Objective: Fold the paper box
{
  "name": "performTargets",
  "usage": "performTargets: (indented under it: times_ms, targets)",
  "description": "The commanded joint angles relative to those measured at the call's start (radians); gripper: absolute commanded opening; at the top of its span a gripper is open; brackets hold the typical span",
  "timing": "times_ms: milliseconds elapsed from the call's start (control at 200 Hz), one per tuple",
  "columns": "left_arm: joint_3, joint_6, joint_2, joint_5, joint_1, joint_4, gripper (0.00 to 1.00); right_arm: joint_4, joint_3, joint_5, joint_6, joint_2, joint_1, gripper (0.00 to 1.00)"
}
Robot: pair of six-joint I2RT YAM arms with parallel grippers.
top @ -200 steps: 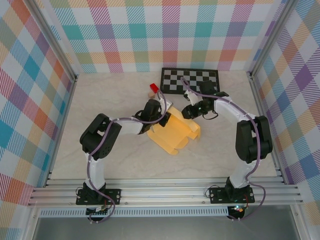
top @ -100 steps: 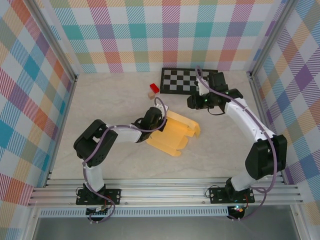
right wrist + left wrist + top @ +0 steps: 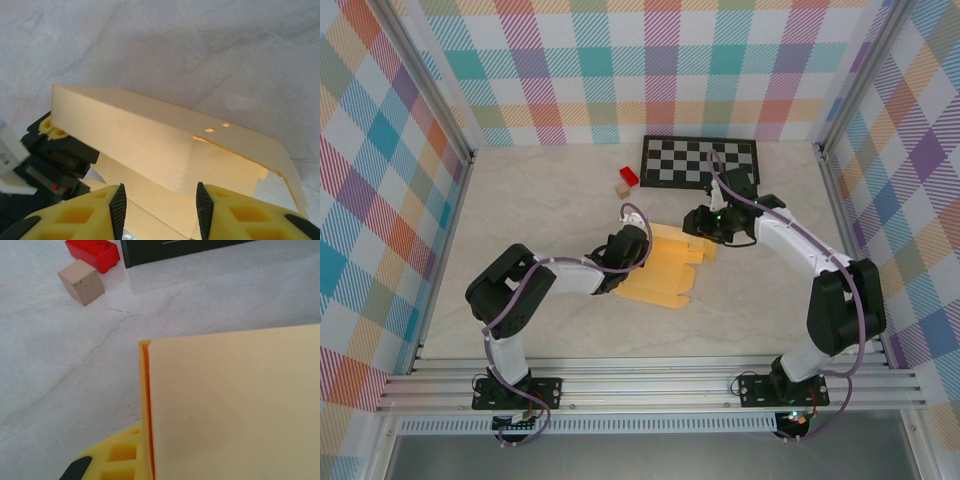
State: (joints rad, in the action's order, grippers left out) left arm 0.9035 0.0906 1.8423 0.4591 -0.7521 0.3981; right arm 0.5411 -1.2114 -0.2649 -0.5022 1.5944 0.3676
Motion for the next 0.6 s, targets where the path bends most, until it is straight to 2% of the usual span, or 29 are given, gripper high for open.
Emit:
performTargets:
  times_ms: [0, 395, 595]
  targets:
    - [-0.022, 0.023, -0.031, 0.054, -0.011, -0.024, 0.00, -0.036, 0.012, 0.018, -0.045, 0.019, -0.003, 0.44]
    - [-0.028, 0.058, -0.018, 0.093, -0.033, -0.019, 0.00, -0.157, -0.007, -0.068, -0.129, 0.134, 0.043, 0.44]
    - [-0.025, 0.064, -0.015, 0.098, -0.042, -0.020, 0.00, -0.276, 0.018, -0.153, -0.233, 0.166, 0.074, 0.44]
